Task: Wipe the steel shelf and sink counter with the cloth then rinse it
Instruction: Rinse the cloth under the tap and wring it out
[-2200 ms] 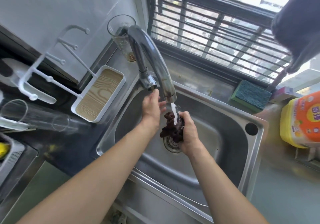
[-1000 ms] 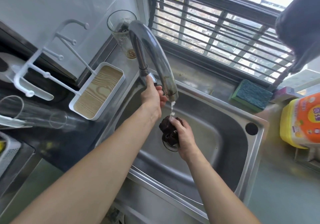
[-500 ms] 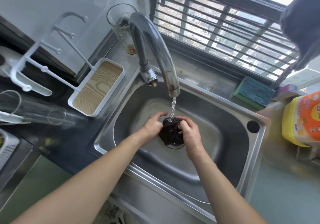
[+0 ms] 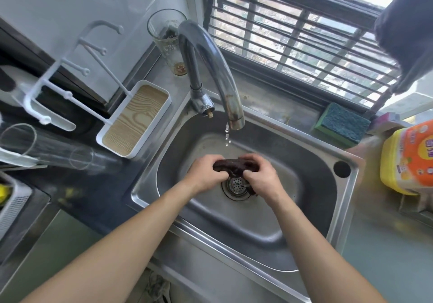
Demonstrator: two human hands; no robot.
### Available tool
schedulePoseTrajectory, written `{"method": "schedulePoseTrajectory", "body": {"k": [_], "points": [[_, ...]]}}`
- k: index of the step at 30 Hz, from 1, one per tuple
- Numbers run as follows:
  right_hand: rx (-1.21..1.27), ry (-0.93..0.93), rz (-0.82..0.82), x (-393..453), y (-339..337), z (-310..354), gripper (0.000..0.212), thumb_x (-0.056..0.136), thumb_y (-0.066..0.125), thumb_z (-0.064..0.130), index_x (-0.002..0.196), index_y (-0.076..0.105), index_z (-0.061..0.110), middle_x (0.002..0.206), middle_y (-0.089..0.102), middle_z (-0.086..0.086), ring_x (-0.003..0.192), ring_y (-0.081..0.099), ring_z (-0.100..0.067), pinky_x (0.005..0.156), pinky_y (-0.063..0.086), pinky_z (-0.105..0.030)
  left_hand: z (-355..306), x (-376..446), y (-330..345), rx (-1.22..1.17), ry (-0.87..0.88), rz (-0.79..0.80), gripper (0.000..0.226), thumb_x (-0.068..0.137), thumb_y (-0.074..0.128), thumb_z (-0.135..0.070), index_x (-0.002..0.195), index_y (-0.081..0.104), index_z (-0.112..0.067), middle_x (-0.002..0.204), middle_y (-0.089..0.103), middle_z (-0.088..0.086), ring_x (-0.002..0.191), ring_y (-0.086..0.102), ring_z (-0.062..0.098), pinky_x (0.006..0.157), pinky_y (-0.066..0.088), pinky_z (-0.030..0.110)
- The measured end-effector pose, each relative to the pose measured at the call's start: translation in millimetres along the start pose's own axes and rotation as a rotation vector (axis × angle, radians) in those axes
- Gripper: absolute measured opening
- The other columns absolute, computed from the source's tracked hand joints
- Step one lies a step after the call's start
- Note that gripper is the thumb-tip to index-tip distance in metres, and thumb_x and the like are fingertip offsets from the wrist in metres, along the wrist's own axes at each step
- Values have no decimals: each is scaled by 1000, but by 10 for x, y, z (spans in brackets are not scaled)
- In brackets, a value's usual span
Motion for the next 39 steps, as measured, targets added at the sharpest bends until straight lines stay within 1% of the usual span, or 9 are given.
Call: {"method": "schedulePoseTrajectory", "body": {"k": [7,10,17,22,24,27,30,33,39], "points": [[-179,-140,153,-89,242,198,82,66,71,17,140,49,44,155,29,-13,147,28,-32,120,28,-50,-459,-120,23,-407,168,22,22,68,56,-8,81,71,-18,60,62,-15,57,53,-1,57,41,14],[-160,-210,119,-73,168,296,64,67,84,31,126,62,29,156,34,-11,147,32,-26,120,29,-46,-538,-174,-68,-490,221,51,25,71,54,0,84,71,-11,66,63,-14,63,56,0,61,44,14],[336,-188,40,-98,69,418,26,68,65,7,94,67,14,81,70,7,74,62,-8,70,50,-23,-240,-168,-231,-420,114,56,35,80,57,7,113,62,-4,89,64,2,64,56,-2,59,44,13],[785,-40,52,-90,324,431,39,60,52,1,98,62,2,86,62,-14,82,57,-28,75,48,-38,54,-173,234,-292,-11,296,99,63,87,-29,141,33,-56,134,45,4,129,44,7,100,47,20],[872,4,86,-96,409,440,41,58,50,1,97,62,4,84,62,-11,77,58,-23,67,51,-31,79,-131,298,-217,-12,270,77,54,88,-47,119,50,-62,119,51,-9,123,34,2,91,39,7],[897,17,127,-100,431,422,41,58,50,1,98,60,-1,88,62,-14,76,59,-21,63,53,-27,208,-52,304,-162,-72,186,55,46,89,-57,96,71,-41,109,59,-8,117,50,9,97,45,19],[833,56,162,-97,410,336,46,63,53,2,108,59,-5,93,60,-17,87,56,-27,75,50,-31,347,-43,352,-227,-155,208,39,56,87,-47,82,75,-21,85,75,11,78,70,19,78,57,40],[643,158,208,-84,424,120,33,84,53,5,115,62,12,111,67,-16,108,59,-31,95,48,-43,338,-54,211,-180,-129,140,11,59,69,-38,65,68,-29,55,63,-5,53,57,13,62,50,38],[867,367,399,-155,451,-209,43,88,42,10,123,66,2,121,63,-24,110,61,-34,102,51,-58,309,-76,70,4,-17,147,29,70,58,-18,98,64,-25,86,72,6,85,69,34,74,58,49]]}}
Point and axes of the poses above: each hand's wrist, its own x-axis towards the middle knuckle, its own y-axis out of the palm, z = x × y, the point moved 10 cm from there along x, towards the middle knuckle
